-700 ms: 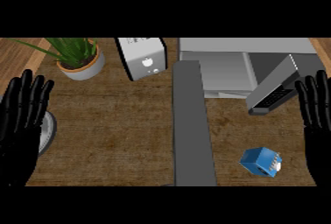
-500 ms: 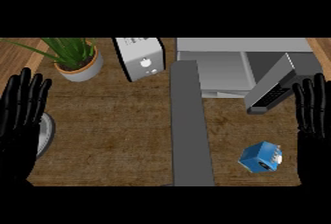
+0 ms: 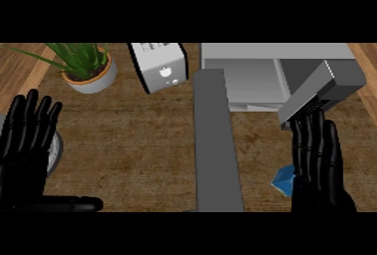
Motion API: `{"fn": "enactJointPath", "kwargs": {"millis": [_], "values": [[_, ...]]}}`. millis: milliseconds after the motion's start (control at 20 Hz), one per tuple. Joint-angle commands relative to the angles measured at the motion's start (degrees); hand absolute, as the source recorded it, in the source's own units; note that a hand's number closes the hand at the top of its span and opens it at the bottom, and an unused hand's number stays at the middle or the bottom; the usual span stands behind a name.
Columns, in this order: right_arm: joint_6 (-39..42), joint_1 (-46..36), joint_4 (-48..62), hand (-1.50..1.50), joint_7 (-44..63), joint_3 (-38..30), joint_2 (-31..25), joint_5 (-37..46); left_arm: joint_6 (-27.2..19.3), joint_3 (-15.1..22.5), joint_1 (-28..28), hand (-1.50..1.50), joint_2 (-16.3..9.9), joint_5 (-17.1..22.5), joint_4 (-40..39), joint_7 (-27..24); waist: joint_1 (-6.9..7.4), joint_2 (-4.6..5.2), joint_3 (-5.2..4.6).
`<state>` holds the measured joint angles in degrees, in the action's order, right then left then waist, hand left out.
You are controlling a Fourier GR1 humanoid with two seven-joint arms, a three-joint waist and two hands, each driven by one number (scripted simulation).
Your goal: Pick up the milk, place it into the microwave and close the microwave
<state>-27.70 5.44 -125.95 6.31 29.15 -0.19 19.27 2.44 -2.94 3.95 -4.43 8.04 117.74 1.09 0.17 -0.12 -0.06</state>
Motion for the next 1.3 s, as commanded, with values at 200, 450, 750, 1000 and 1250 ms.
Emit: {"fn": "enactJointPath", "kwargs": {"millis": [200,450,750,1000,1250], "values": [[-10.89,-1.39,-1.22,-1.50,7.10,7.46,0.19,10.70,2.20,1.77,9.53,-1.50,2.12,1.52,6.53,-1.58,0.15,-0.01,0.02],[-10.15,2.20,-3.06,-1.50,9.02,4.98,0.03,14.51,5.73,-2.32,10.23,-1.50,0.03,3.62,0.99,-5.73,-0.15,0.07,0.03],[-13.39,4.96,0.35,-1.50,4.31,1.33,-2.12,8.87,7.66,-1.34,16.44,-1.50,1.51,4.79,5.49,-6.95,0.03,0.06,0.06],[-16.86,6.55,7.77,-1.50,-4.45,-0.71,-2.10,0.98,5.96,-2.40,13.40,-1.50,1.43,4.79,7.12,-3.20,-0.10,0.10,0.10],[-16.01,11.57,11.68,-1.50,-15.88,-4.88,-4.13,-9.36,10.25,-4.56,18.17,-1.50,1.14,6.91,6.17,-7.48,-0.08,0.05,0.11]]}}
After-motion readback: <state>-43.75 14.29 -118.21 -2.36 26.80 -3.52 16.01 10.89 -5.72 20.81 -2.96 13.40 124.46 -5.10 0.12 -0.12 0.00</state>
